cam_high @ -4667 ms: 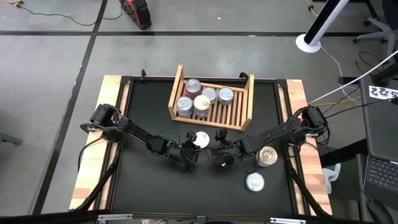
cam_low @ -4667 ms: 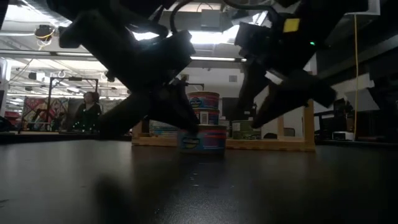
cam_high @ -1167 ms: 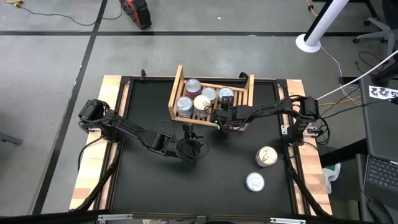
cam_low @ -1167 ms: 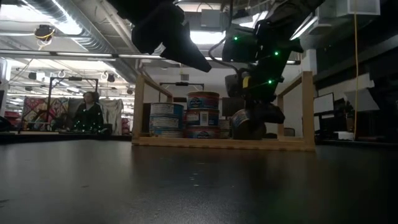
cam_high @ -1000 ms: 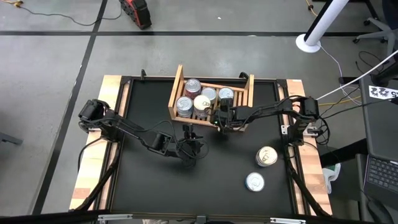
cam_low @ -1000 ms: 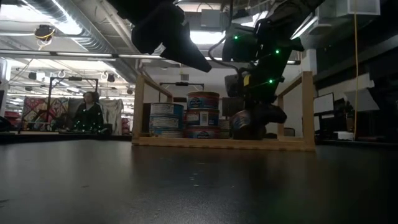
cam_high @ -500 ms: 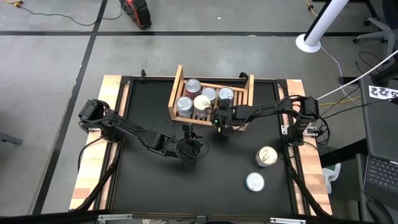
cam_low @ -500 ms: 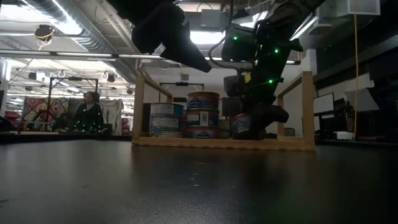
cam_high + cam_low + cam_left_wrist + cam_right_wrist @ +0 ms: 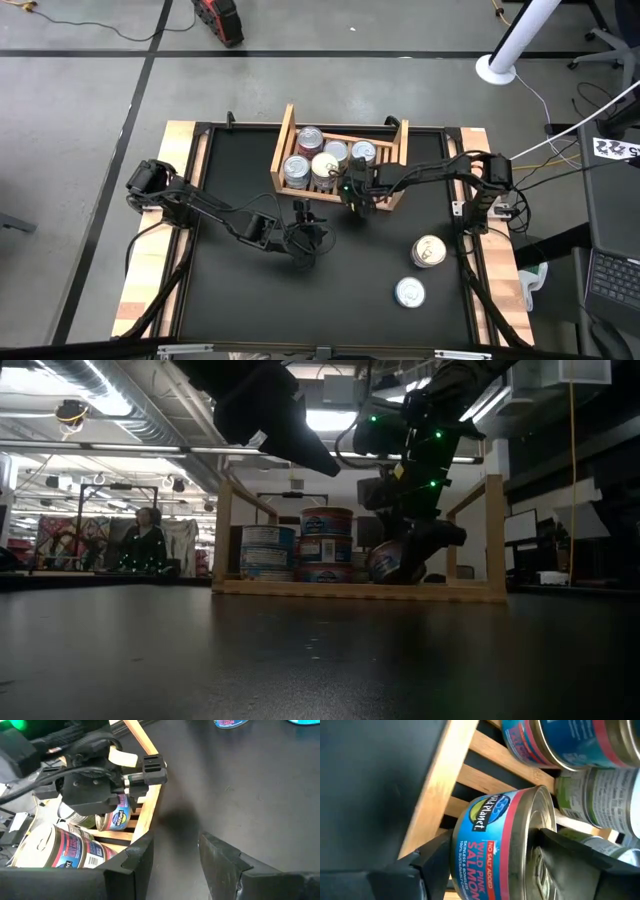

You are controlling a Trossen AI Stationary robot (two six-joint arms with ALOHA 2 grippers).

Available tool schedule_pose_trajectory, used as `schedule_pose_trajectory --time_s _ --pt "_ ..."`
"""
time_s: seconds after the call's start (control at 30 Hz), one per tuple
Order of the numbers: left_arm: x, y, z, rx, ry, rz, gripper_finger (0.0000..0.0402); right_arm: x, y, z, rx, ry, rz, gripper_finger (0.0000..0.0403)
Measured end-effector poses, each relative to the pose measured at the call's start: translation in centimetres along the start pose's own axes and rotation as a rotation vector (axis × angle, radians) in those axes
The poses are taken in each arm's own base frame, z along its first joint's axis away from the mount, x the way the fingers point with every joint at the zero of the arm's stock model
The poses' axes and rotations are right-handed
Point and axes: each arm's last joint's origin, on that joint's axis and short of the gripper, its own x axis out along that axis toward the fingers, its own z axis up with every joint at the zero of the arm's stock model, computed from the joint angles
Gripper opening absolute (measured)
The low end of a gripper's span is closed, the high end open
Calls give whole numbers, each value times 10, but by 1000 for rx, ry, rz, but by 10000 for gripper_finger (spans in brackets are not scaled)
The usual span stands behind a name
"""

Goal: Stack canned seafood by type on shelf
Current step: Put the blue tuna can on the shelf

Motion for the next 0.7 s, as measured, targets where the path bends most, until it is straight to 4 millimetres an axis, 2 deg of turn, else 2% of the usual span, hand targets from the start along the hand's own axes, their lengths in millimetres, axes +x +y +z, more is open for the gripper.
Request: schedule_pose_trajectory --time_s 0.13,0.3,0.7 --pt "0 0 0 -11 0 0 150 -3 -6 2 7 -3 9 282" --pt "0 0 0 -12 0 0 150 -8 -15 6 23 3 -64 282" --pt "0 0 0 -29 0 0 150 -9 -13 8 94 -28 6 282"
